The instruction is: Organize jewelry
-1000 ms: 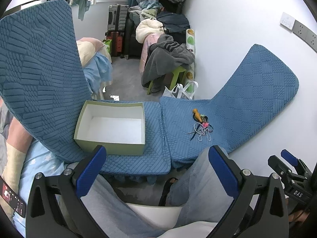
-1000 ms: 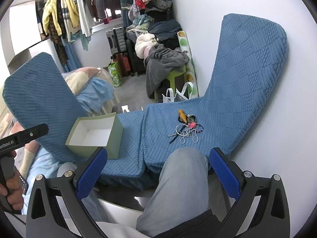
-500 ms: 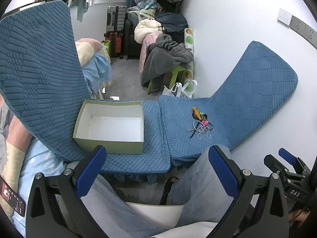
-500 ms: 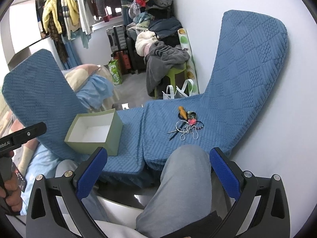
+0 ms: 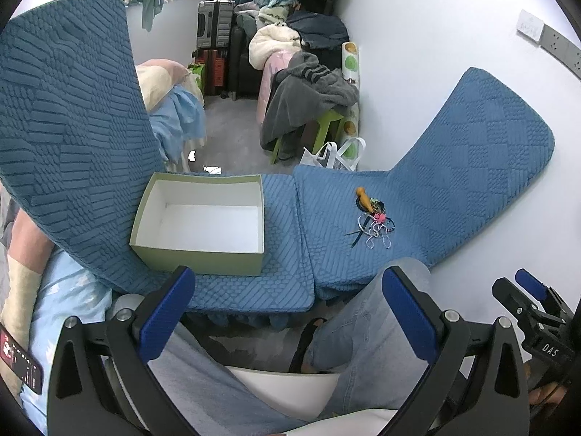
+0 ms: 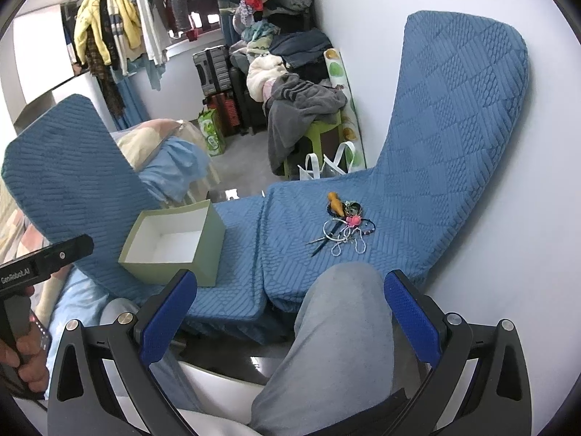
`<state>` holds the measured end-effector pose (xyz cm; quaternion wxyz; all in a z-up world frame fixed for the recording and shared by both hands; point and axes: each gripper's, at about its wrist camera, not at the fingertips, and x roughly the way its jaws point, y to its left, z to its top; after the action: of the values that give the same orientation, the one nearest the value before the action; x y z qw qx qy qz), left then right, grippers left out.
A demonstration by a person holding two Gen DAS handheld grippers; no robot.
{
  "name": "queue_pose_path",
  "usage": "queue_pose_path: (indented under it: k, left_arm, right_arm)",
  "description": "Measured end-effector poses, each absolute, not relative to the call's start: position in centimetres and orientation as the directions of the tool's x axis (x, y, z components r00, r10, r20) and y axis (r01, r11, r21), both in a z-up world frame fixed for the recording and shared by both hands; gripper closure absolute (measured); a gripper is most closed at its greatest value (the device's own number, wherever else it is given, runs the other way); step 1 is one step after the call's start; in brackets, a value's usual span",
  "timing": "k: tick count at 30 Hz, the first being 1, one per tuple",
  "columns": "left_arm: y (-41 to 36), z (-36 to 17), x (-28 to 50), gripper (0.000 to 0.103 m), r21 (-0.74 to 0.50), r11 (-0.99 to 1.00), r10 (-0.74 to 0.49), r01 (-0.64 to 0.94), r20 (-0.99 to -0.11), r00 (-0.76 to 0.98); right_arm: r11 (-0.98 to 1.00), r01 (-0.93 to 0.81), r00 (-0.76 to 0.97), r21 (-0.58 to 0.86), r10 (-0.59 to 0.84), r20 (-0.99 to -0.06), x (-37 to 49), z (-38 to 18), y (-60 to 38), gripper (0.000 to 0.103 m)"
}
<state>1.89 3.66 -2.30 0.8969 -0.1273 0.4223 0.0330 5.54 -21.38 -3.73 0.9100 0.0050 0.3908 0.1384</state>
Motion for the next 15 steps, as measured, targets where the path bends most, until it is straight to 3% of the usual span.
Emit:
queue_pose_path:
  k: [15]
  left_arm:
    - [3.7,-5.4,7.0,0.002,-0.256,0.956,-0.120,-0.142,-0.787,0.605]
  right_arm:
    - [0.973,-0.194,0.648,0.126,0.224,-0.728,9.7,-4.5,-22.9,0.001]
